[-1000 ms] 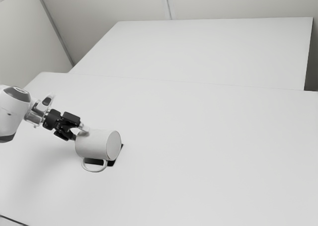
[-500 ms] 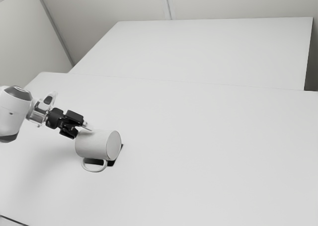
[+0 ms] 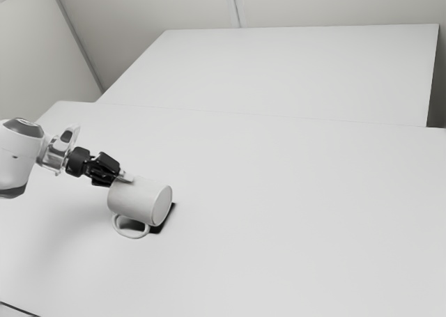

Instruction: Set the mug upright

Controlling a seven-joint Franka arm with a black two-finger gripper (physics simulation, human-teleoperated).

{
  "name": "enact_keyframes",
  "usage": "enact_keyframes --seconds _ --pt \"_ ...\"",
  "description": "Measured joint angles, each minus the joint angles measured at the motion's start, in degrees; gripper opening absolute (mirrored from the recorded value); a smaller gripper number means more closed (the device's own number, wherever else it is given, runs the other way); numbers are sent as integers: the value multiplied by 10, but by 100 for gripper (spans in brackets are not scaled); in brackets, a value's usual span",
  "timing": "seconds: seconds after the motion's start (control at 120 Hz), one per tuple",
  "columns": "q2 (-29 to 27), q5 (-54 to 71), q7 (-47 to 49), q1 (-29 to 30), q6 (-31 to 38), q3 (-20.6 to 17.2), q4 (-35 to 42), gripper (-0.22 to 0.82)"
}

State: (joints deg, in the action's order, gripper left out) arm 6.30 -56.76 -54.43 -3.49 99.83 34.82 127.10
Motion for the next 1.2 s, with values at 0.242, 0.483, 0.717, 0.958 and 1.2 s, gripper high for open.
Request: enact_keyframes --seconds 0.242,0.483,0.717,0.958,1.2 --pt "1 -54 -11 -7 -35 -1 14 -13" --pt "1 -87 -20 -12 -58 -2 27 -17" --pt "-13 -91 -21 -40 -18 -9 16 -18" --pt "-54 -31 15 -102 160 -46 4 -18" --pt "-88 266 149 -205 325 -44 5 -18"
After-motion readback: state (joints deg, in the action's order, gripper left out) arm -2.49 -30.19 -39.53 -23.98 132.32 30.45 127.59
